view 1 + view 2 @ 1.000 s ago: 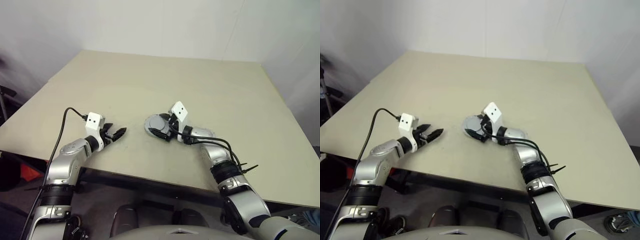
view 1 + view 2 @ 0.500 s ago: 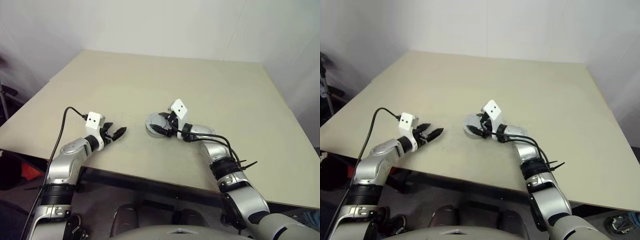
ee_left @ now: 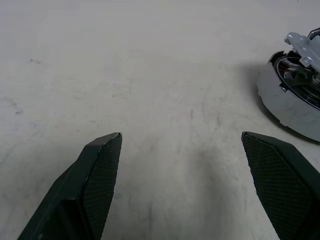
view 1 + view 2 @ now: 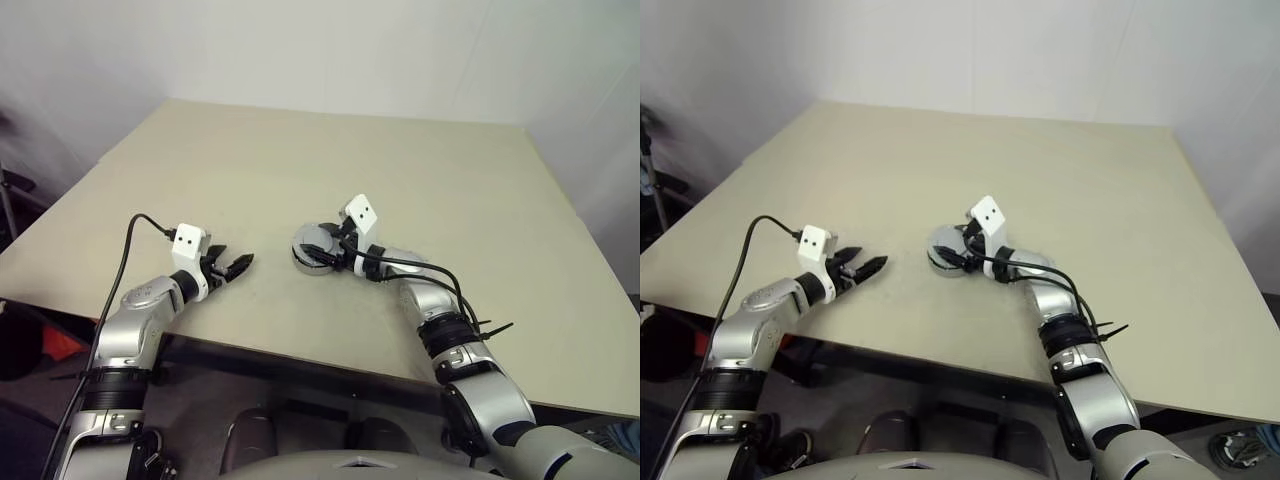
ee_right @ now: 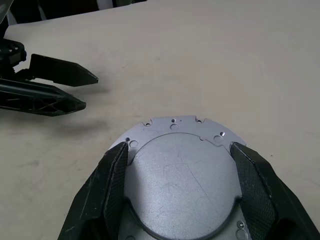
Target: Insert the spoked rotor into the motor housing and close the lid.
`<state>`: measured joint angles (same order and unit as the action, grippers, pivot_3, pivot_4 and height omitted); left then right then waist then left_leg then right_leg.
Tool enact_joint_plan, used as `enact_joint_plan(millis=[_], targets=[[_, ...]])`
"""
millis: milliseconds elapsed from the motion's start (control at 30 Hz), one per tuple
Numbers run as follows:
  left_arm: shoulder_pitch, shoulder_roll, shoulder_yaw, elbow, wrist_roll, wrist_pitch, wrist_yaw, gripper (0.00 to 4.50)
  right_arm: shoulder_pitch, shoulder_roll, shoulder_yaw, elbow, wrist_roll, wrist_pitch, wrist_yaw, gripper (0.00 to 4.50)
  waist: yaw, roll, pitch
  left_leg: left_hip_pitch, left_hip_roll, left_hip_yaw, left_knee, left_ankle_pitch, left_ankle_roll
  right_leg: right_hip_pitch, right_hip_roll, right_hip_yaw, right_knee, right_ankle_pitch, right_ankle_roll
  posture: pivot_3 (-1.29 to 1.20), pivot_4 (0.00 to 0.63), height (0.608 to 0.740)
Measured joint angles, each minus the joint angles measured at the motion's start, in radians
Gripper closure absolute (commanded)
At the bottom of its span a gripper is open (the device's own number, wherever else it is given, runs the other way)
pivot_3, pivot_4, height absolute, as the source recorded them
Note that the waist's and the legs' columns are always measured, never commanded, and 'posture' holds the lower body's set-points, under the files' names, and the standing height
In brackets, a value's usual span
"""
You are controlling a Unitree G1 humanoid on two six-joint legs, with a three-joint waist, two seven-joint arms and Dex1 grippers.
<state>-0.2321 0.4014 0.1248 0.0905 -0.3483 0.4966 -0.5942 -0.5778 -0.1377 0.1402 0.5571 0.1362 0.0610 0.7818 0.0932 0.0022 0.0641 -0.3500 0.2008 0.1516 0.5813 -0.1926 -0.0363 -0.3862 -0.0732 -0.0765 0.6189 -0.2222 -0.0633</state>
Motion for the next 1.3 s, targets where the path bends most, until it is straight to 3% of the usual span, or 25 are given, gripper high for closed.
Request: enact_joint_plan(millis=[400,567,667,1300], targets=[[0.0,-0.001,0.006,-0.001,-0.008,0.001,0.01,0.46,-0.005,-0.024,0.053,0.024,-0.07,-0.061,-0.006,1.35,0.0,-0.001,-0.001,0.002,0.0,0.0,0.0,0.0,0.0,0.003,0.0,0.0,0.0,0.0,0.0,0.0,0.0,0.74],[0.0,-0.004,0.013,-0.005,-0.022,0.003,0.011,0.46,-0.026,-0.014,0.06,0.056,-0.084,-0.052,-0.038,1.35,-0.001,-0.001,-0.001,0.011,0.0,-0.001,0.0,0.0,0.0,0.011,0.0,0.0,0.0,-0.004,0.006,0.0,0.0,0.74],[0.0,-0.004,0.018,-0.007,-0.025,0.003,0.013,0.46,-0.034,-0.013,0.065,0.064,-0.087,-0.035,-0.043,1.35,-0.001,-0.001,-0.001,0.017,0.0,-0.002,-0.001,0.0,0.0,0.016,0.0,0.0,-0.001,-0.004,0.007,0.0,0.0,0.74],[0.018,-0.022,0.024,-0.08,-0.044,0.018,0.036,0.46,-0.077,-0.023,0.091,0.016,-0.101,0.15,-0.002,1.35,-0.008,-0.001,-0.003,0.017,0.0,-0.001,-0.006,0.0,0.0,0.017,0.0,0.0,-0.007,-0.004,0.007,0.0,0.0,0.74]])
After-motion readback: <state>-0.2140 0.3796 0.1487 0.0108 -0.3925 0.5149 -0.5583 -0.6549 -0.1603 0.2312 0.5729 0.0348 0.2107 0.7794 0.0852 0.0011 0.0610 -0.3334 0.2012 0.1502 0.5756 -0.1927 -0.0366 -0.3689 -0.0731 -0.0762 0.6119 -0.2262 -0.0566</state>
